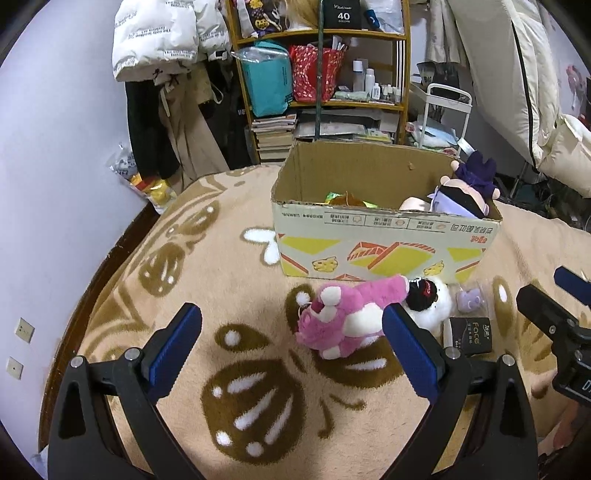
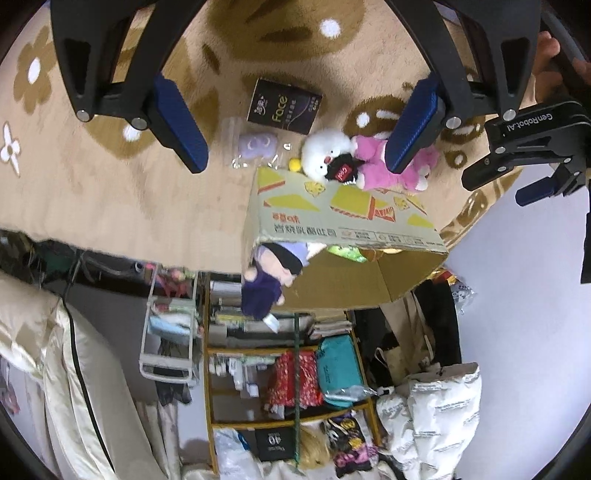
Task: Organize soft objects
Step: 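Withdraw both open tools from the box and move toward the remaining items, then close left tool on pink plush bear while right tool grips black Face tissue pack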
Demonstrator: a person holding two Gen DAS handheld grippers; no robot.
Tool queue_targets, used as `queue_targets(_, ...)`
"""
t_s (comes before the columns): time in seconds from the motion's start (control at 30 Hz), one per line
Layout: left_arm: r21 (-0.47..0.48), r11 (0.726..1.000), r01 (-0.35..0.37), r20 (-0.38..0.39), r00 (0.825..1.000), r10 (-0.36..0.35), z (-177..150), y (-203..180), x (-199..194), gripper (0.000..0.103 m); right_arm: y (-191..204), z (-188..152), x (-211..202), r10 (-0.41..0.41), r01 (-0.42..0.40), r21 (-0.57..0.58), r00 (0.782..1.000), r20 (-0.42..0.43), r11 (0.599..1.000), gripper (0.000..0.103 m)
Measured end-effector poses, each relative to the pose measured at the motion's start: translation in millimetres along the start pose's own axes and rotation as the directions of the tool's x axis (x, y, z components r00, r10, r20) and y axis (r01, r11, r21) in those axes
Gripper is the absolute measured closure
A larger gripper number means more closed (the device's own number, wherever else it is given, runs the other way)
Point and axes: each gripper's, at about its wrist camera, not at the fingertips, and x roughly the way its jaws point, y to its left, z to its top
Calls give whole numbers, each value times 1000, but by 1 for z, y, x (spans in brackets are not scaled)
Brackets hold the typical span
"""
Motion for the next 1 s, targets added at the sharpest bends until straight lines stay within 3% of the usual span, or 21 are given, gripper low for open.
queue_targets(0.67, -73, 994, 83, -72, 994, -88, 19, 7, 49, 6, -26, -2, 61, 0, 25, 116, 976, -217, 993, 2)
queue_targets(1.0, -50, 985, 168, -156, 972, -174, 18, -11, 81, 6, -29, -8, 87, 8, 33, 129, 952, -306, 991, 2)
